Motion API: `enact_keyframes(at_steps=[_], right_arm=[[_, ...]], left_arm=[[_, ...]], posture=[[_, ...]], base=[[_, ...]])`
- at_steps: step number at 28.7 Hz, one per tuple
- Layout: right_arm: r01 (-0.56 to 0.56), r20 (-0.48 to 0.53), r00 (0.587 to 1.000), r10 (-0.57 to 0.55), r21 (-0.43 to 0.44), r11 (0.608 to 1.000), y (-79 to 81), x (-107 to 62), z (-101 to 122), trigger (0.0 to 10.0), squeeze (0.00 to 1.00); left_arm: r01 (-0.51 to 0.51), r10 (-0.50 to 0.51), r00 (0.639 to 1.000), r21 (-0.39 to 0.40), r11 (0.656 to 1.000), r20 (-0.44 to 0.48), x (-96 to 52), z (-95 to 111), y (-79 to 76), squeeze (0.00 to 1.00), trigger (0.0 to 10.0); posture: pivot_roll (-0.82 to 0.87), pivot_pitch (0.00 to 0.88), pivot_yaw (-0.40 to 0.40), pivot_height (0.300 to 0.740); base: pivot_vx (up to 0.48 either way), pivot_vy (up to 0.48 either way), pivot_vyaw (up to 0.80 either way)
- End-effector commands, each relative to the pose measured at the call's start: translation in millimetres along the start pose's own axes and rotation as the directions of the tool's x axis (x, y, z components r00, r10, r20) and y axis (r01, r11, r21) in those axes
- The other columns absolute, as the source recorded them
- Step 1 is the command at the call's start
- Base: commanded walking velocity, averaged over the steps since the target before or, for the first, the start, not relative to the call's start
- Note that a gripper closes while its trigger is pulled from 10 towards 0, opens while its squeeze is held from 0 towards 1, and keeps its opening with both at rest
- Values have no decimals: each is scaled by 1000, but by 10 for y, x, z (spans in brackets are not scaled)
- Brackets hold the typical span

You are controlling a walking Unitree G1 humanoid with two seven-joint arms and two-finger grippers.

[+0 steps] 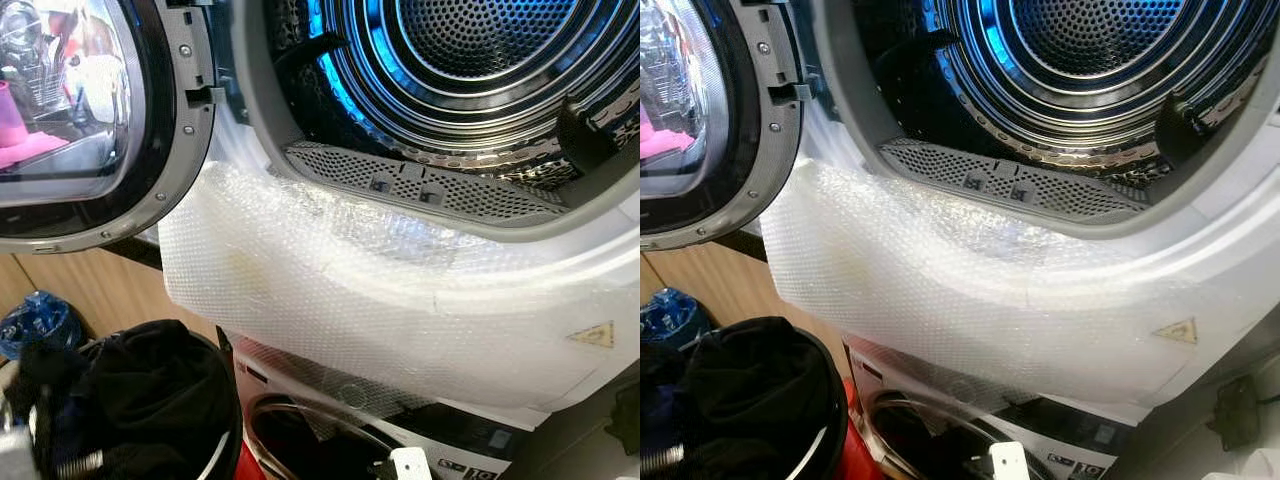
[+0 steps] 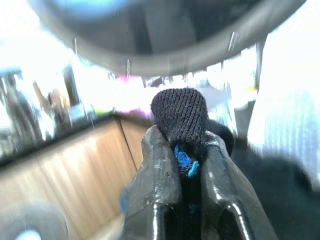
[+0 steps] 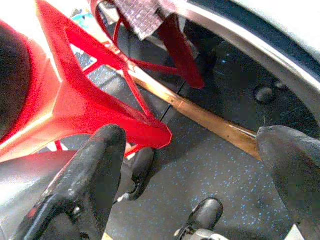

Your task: Clothes washing

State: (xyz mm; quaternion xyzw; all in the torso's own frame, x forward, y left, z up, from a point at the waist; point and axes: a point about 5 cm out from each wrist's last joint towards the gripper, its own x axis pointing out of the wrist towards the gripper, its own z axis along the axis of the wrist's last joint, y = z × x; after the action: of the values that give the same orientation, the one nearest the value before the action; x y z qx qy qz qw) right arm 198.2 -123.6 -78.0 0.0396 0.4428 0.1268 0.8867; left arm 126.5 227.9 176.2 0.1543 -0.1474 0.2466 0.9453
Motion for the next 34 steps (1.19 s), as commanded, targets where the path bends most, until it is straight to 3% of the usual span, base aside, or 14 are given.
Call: enact_keyframes(at_steps=[1, 5, 7, 8, 14, 15, 16, 21, 25, 27, 29, 30, 32, 34], right_arm=[[-9, -9, 1000, 9, -18, 1000, 9, 7, 20, 10000, 0], [-12, -6, 1000, 12, -20, 1000, 28, 17, 47, 10000, 0], [-11, 2, 1000, 11, -13, 1000, 39, 23, 72, 10000, 0], [-12, 7, 1000, 12, -9, 1000, 50, 27, 85, 10000, 0], [-7, 10, 1000, 7, 2, 1000, 54, 29, 87, 10000, 0], [-4, 11, 1000, 4, 10, 1000, 52, 27, 78, 10000, 0], [6, 8, 1000, -6, 25, 1000, 38, 19, 46, 10000, 0], [22, -2, 1000, -22, 48, 999, 25, 4, -29, 10000, 0], [25, -4, 1000, -25, 57, 998, 35, 3, -48, 10000, 0], [26, -4, 1000, -25, 64, 998, 43, 1, -63, 10000, 0], [27, -7, 1000, -27, 71, 997, 54, 0, -83, 10000, 0], [29, -7, 1000, -28, 77, 997, 59, -1, -91, 10000, 0], [30, -5, 1000, -29, 80, 996, 59, 0, -87, 10000, 0], [33, 1, 999, -33, 87, 996, 58, 2, -76, 10000, 0]], left_arm=[[114, -113, 990, -9, 993, 82, 70, 193, -158, 0, 0], [443, -435, 893, -58, 894, 119, 149, 233, -560, 0, 0], [592, -580, 805, -93, 801, 122, 186, 227, -737, 0, 0], [683, -670, 730, -113, 722, 131, 233, 234, -848, 0, 0], [831, -812, 554, -56, 554, 185, 339, 386, -1016, 0, 0], [870, -845, 486, -29, 493, 221, 390, 472, -1070, 0, 0], [936, -904, 320, 53, 348, 283, 482, 679, -1174, 0, 0], [974, -924, 64, 177, 140, 378, 668, 1136, -1249, 0, 0], [969, -901, 29, 209, 132, 434, 801, 1333, -1238, 0, 0], [956, -878, 30, 242, 164, 478, 934, 1485, -1225, 0, 0], [898, -834, 85, 320, 301, 545, 1251, 1744, -1198, 0, 0], [853, -796, 113, 353, 385, 595, 1515, 1943, -1188, 0, 0], [851, -778, 130, 333, 405, 614, 1714, 2017, -1225, 0, 0], [859, -775, 189, 280, 428, 603, 1980, 1976, -1319, 0, 0]], posture=[[530, 0, -53, 740], [522, 0, -55, 740], [506, 0, -51, 740], [500, 0, -52, 740], [472, 0, -45, 740], [453, 0, -38, 740], [438, 0, -31, 740], [410, 0, -4, 740], [400, 0, 3, 740], [389, 0, 13, 740], [383, 0, 16, 740], [378, 0, 16, 740], [364, 0, 18, 740], [359, 0, 19, 740]], base=[[0, 0, 0], [0, 0, 0], [0, 0, 0], [0, 0, 0], [0, 0, 0], [0, 0, 0], [0, 0, 0], [0, 0, 0], [0, 0, 0], [0, 0, 0], [0, 0, 0], [0, 0, 0], [0, 0, 0], [0, 0, 0]])
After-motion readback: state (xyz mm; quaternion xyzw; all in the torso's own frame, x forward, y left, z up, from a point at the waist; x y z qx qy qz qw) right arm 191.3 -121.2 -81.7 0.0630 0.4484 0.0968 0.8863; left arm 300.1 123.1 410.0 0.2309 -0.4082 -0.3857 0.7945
